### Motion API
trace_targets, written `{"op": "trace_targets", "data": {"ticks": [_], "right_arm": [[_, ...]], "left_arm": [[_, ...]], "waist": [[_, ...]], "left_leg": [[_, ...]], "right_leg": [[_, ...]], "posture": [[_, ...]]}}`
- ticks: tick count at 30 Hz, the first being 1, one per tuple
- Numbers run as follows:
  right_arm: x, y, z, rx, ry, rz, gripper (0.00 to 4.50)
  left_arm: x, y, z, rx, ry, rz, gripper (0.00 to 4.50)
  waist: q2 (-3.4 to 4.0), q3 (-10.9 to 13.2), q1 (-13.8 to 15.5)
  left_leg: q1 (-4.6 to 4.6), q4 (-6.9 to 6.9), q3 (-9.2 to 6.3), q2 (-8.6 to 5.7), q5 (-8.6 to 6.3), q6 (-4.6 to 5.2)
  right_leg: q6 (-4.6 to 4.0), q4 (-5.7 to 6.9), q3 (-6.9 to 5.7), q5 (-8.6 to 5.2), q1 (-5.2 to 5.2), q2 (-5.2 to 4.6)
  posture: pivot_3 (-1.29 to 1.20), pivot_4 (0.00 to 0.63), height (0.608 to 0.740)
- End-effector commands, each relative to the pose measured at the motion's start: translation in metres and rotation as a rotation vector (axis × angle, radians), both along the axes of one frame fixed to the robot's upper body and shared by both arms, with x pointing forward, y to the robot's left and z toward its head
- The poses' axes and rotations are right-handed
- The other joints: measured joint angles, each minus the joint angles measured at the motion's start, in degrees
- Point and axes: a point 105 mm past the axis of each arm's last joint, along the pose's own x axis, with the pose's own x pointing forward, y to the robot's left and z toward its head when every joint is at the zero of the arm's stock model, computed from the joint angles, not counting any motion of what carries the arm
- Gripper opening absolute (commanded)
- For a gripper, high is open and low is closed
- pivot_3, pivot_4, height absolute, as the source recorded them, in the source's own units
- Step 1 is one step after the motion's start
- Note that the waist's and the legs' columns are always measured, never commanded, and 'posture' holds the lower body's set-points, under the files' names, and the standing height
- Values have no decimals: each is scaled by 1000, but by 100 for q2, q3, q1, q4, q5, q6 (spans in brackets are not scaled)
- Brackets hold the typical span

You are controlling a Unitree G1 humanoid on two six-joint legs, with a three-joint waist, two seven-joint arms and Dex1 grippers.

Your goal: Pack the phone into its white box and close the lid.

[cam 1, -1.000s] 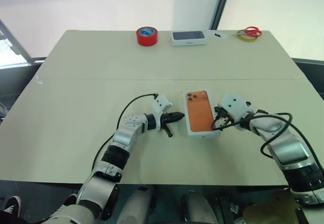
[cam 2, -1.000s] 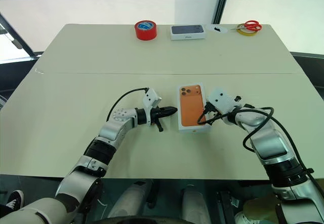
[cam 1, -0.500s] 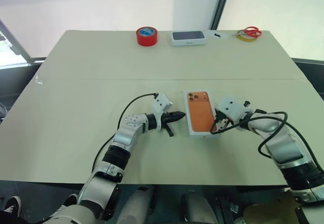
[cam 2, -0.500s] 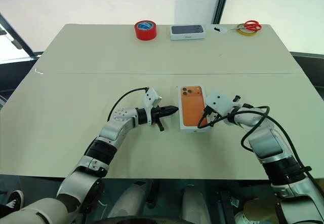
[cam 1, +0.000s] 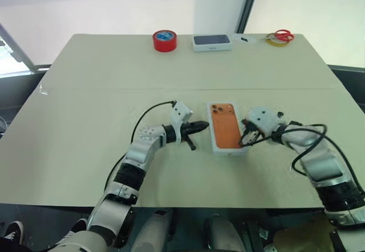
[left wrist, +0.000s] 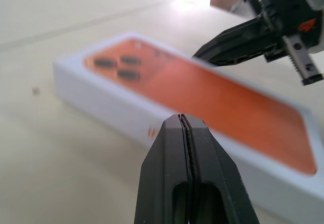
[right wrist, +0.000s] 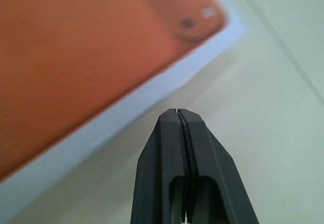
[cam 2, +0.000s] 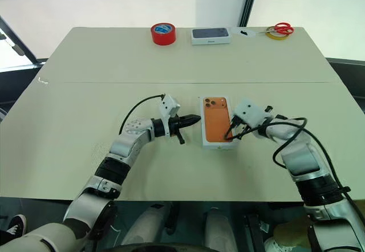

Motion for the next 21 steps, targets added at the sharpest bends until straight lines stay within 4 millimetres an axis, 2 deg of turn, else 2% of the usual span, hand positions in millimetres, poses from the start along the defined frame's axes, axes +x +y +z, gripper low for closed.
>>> {"op": "trace_targets", "data": {"ticks": [1, 2, 5, 7, 10, 13, 16, 17, 18, 20, 21], "right_arm": [[-1, 12, 28, 123, -54, 64, 26], [-2, 15, 29, 135, -49, 76, 26], [-9, 28, 19, 124, -8, 134, 26], [-17, 33, -8, 50, 43, 152, 26], [-26, 35, -35, 9, 100, 143, 26], [-30, 35, -45, -34, 111, 148, 26], [-32, 40, -38, 118, 183, 150, 26], [-31, 40, -32, 144, 180, 154, 542], [-30, 40, -28, 150, 170, 161, 848], [-27, 38, -15, 185, 132, 167, 1752], [-27, 37, -9, 224, 128, 172, 2318]], "left_arm": [[1, -19, 32, -46, -70, -36, 0], [1, -22, 29, -22, -70, -38, 0], [7, -27, -2, 206, -159, -14, 0], [11, -26, -20, 251, -92, 14, 0], [12, -19, -42, 323, -40, 28, 0], [10, -11, -51, 348, -23, 25, 0], [8, -6, -46, 287, -3, 20, 0], [8, -5, -40, 246, 2, 19, 538], [6, -4, -33, 204, 13, 2, 879], [5, 2, -14, 141, -43, 1, 1801], [6, 8, -7, 124, -63, 9, 2328]], "waist": [[0, 0, 3], [-1, 0, 2], [1, -1, -2], [0, -1, -4], [11, -11, -7], [-6, -30, -32], [-12, -43, -48], [-15, -45, -60], [-14, -45, -66], [-15, -44, -92], [-15, -44, -115]], "left_leg": [[0, 5, -3, 0, 0, 0], [1, 7, -3, 0, -1, 2], [3, 15, -3, -1, -4, 6], [4, 14, -2, -1, -4, 6], [4, 18, -5, 0, -5, 6], [40, 19, -3, 1, -18, -1], [106, -5, 0, 1, -27, 4], [107, -9, -1, 1, -27, 4], [106, -13, -1, 1, -27, 4], [105, -15, -1, 1, -27, 5], [101, -17, -1, 1, -26, 5]], "right_leg": [[0, -1, -5, 0, 5, 0], [0, -2, -5, 0, 9, 0], [1, -3, -6, 0, 16, 0], [1, -1, -4, 0, 18, 0], [1, 0, -4, 0, 13, 2], [3, -3, -4, -3, 50, 3], [12, -21, -4, -12, 109, -2], [12, -24, -4, -12, 111, -2], [13, -25, -3, -12, 109, -2], [13, -25, -3, -12, 106, -4], [13, -25, -3, -12, 101, -4]], "posture": [[0, 150, 740], [0, 150, 740], [0, 150, 740], [0, 150, 740], [0, 150, 740], [0, 150, 740], [0, 150, 740], [0, 150, 740], [0, 150, 740], [0, 150, 740], [0, 150, 740]]}}
